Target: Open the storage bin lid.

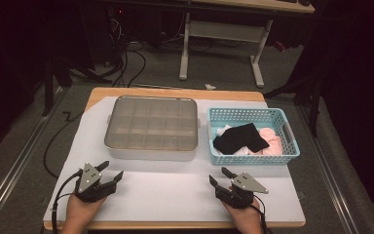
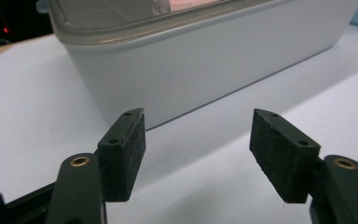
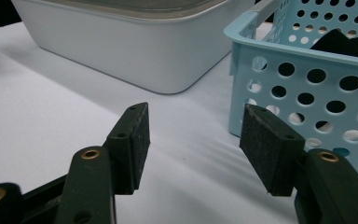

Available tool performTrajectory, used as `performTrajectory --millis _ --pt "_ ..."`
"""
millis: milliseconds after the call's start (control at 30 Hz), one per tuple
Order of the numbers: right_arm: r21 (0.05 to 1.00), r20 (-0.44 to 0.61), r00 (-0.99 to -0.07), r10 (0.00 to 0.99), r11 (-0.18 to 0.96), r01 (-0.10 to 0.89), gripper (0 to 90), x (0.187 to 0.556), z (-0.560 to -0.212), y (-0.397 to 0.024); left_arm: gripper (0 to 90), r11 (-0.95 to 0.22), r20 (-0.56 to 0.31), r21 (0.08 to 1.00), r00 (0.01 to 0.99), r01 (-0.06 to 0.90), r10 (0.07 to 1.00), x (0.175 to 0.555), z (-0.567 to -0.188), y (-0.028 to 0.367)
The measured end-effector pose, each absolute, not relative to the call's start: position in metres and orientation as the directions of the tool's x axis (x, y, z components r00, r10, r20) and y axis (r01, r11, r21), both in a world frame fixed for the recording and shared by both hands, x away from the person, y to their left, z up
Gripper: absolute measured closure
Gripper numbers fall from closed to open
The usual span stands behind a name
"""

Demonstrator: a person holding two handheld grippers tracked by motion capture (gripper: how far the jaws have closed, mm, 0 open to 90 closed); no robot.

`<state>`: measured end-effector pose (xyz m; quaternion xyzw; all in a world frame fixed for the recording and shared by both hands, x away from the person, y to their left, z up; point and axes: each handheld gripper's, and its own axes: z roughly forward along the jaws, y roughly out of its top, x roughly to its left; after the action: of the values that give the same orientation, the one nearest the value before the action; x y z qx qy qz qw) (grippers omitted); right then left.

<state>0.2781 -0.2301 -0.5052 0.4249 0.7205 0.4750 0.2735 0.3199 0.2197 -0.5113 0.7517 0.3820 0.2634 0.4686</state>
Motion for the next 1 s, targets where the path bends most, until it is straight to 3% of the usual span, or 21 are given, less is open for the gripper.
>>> performTrajectory --millis 100,400,1000 --pt "0.918 -0.006 -0.49 0.872 0.199 0.344 42.4 0.2773 -0.5054 -0.2287 35.8 -0.23 -0.003 0.908 0.556 0.349 0.831 0.3216 -0.5114 0.2228" --pt "0.898 0.04 -0.48 0.876 0.179 0.401 41.3 0.2833 -0.5056 -0.2303 34.9 -0.271 0.035 0.901 0.567 0.338 0.823 0.3206 -0.5115 0.2192" --pt "0.89 0.027 -0.477 0.879 0.196 0.412 41.3 0.2845 -0.5058 -0.2282 35.0 -0.295 0.052 0.892 0.571 0.343 0.82 0.3216 -0.5118 0.2164"
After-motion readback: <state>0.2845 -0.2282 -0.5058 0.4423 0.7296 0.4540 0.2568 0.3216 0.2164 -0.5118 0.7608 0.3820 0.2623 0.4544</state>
